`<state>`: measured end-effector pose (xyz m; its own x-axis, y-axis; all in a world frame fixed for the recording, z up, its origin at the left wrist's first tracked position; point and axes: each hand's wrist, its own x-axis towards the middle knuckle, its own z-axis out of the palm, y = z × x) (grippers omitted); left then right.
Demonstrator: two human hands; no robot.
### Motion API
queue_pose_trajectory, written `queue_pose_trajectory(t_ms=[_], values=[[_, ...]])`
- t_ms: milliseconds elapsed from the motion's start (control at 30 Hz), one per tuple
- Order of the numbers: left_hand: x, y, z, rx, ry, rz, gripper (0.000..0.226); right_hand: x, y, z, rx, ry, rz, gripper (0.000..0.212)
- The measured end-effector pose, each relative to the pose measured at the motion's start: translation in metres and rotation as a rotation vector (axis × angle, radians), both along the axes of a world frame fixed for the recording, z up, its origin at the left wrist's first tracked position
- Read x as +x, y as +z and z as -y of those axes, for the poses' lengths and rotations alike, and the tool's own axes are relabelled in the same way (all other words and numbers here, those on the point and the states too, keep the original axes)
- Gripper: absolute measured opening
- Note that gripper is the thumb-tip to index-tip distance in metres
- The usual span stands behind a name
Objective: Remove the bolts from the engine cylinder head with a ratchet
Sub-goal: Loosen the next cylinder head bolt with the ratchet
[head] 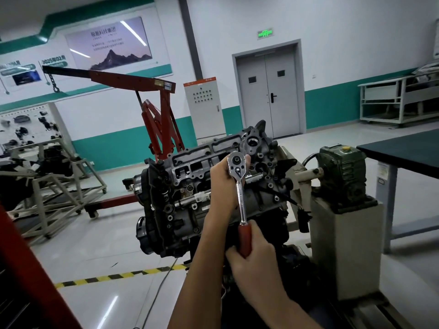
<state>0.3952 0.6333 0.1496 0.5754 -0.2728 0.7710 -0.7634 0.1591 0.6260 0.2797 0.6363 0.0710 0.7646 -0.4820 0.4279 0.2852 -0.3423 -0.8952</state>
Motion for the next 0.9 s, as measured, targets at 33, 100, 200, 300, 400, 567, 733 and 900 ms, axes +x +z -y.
queue_pose_trajectory(t_ms=[33,100,200,300,400,567,733,900], values=[[0.000,0.000,0.000,0.001,-0.002,-0.003,0.050,-0.006,0.003,0.012,-0.060,0.016,-0.031,0.025],[0.002,0.001,-0.001,0.005,-0.019,-0.028,0.050,-0.023,0.014,0.050,-0.273,0.061,-0.120,0.028],[0.004,0.004,0.000,0.056,-0.053,-0.049,0.047,-0.040,0.053,0.117,-0.620,0.121,-0.290,0.031],[0.005,0.003,0.004,0.076,-0.046,-0.050,0.048,-0.042,0.072,0.145,-0.739,0.074,-0.302,0.030],[0.003,0.000,0.006,0.023,-0.043,-0.048,0.056,-0.037,0.043,0.118,-0.542,0.019,-0.234,0.033],[0.001,-0.001,0.008,-0.004,-0.037,-0.055,0.054,-0.007,-0.003,0.015,-0.012,-0.065,0.041,0.028],[0.002,-0.002,0.008,0.016,-0.041,-0.073,0.047,-0.011,0.003,0.026,-0.079,0.040,-0.011,0.032],[0.006,0.006,0.005,0.082,-0.045,-0.059,0.053,-0.039,0.055,0.134,-0.714,0.022,-0.218,0.032]])
